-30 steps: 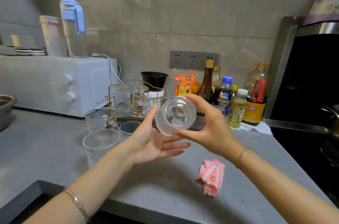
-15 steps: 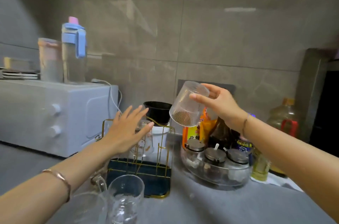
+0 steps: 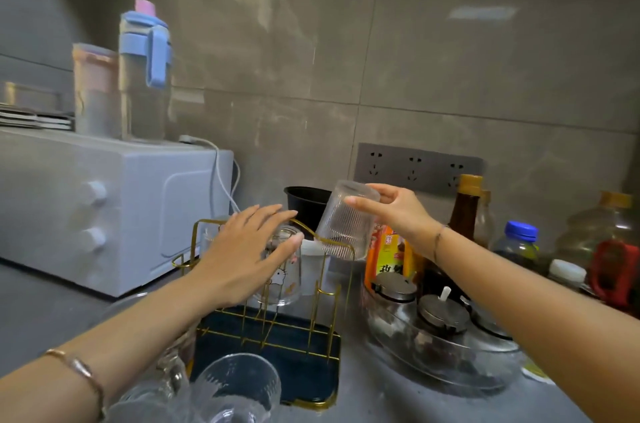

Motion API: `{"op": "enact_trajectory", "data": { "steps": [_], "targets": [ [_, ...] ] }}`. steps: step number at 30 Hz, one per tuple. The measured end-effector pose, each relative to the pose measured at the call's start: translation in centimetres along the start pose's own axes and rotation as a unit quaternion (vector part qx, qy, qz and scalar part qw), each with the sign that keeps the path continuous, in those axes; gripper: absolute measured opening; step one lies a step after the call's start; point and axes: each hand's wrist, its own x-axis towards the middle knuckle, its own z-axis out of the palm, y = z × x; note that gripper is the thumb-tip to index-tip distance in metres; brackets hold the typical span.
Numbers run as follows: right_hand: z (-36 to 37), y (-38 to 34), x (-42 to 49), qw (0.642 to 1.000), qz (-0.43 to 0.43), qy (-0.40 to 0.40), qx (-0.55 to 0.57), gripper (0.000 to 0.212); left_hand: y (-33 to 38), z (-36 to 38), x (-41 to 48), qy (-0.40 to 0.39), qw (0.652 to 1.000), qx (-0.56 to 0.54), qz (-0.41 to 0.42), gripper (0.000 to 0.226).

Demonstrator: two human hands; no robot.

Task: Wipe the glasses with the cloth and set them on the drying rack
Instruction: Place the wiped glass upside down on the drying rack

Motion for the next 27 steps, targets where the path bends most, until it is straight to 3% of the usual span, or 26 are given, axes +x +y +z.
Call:
{"op": "enact_trajectory", "data": {
  "steps": [10,14,19,25,27],
  "targets": [
    [1.7,4.1,-1.2,0.996,0.060,-0.066,-0.006,0.074,-0.1,0.5,-0.1,0.024,1.000,0.005,0.009,0.082],
    [2.6,5.0,-1.6,0.993,0.059,-0.098,0.004,0.057,-0.3,0.6,0.0,0.024,1.000,0.004,0.009,0.081],
    [3.5,6.2,-1.7,0.992,0.072,-0.103,0.000,0.086,-0.2,0.7,-0.1,0.033,0.999,0.000,0.014,0.082],
    [4.0,6.5,-1.4,0.992,0.072,-0.101,0.002,0.081,-0.1,0.7,-0.1,0.032,0.999,0.000,0.013,0.081],
    [4.2,6.5,-1.3,0.991,0.078,-0.108,0.004,0.088,-0.1,0.6,-0.1,0.028,1.000,0.003,0.010,0.080]
  ]
}}
